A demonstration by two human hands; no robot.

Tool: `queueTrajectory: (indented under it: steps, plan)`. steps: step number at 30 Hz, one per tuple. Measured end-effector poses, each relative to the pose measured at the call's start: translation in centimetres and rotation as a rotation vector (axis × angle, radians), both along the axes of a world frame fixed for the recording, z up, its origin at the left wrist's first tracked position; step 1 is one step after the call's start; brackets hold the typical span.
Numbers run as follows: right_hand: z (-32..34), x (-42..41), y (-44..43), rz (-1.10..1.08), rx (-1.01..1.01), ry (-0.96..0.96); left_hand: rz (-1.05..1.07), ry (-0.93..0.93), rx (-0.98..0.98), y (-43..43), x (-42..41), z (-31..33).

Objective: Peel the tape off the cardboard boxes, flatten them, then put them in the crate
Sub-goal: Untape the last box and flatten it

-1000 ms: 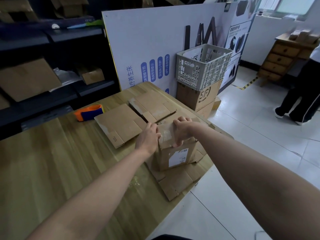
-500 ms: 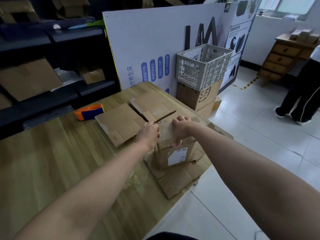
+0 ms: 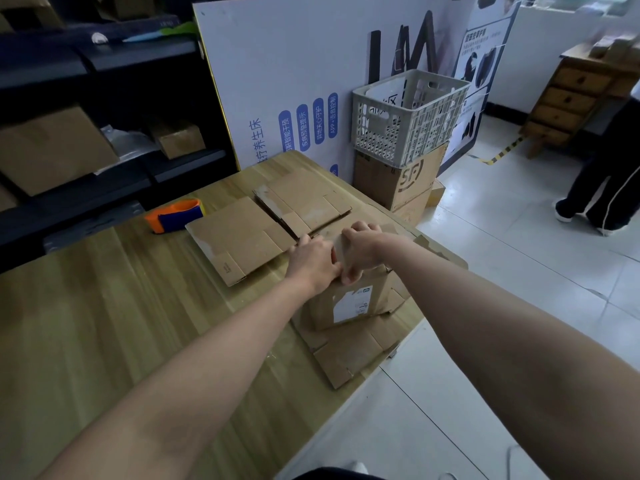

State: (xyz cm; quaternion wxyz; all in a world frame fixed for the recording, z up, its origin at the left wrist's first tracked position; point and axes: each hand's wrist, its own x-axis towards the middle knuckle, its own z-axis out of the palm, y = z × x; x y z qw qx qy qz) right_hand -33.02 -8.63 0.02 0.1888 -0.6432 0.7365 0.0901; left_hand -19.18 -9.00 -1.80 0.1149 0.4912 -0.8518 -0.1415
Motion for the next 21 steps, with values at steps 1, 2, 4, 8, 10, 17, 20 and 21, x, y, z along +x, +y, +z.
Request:
queueTrajectory:
  steps: [1, 2, 4, 8, 10, 17, 20, 21]
  plan:
    - [0.0, 0.0, 0.0, 0.004, -0.001, 0.001, -0.005, -0.008, -0.009, 0.2, -0.2, 0.1]
    - [0.0, -0.1, 0.0, 0.005, 0.000, 0.001, -0.006, -0.011, -0.014, 0.3, -0.4, 0.2]
    - [0.0, -0.1, 0.0, 0.005, 0.001, -0.001, -0.003, -0.014, -0.022, 0.5, -0.7, 0.3]
    - [0.0, -0.1, 0.1, 0.018, -0.007, 0.008, -0.029, -0.016, 0.030, 0.5, -1.0, 1.0]
    - [0.0, -0.1, 0.1, 0.030, -0.012, 0.020, -0.047, 0.000, 0.053, 0.3, -0.9, 1.0]
    - [0.5, -0.2, 0.1, 0.059, 0.035, 0.015, 0.115, 0.263, 0.116, -0.5, 1.6, -0.3]
    - [0.9, -0.2, -0.1, 0.049, 0.061, 0.011, 0.174, 0.546, 0.251, -0.5, 2.0, -0.2]
    - [1.0, -0.2, -0.1, 0.052, 0.061, 0.014, 0.170, 0.587, 0.285, -0.6, 2.1, 0.0]
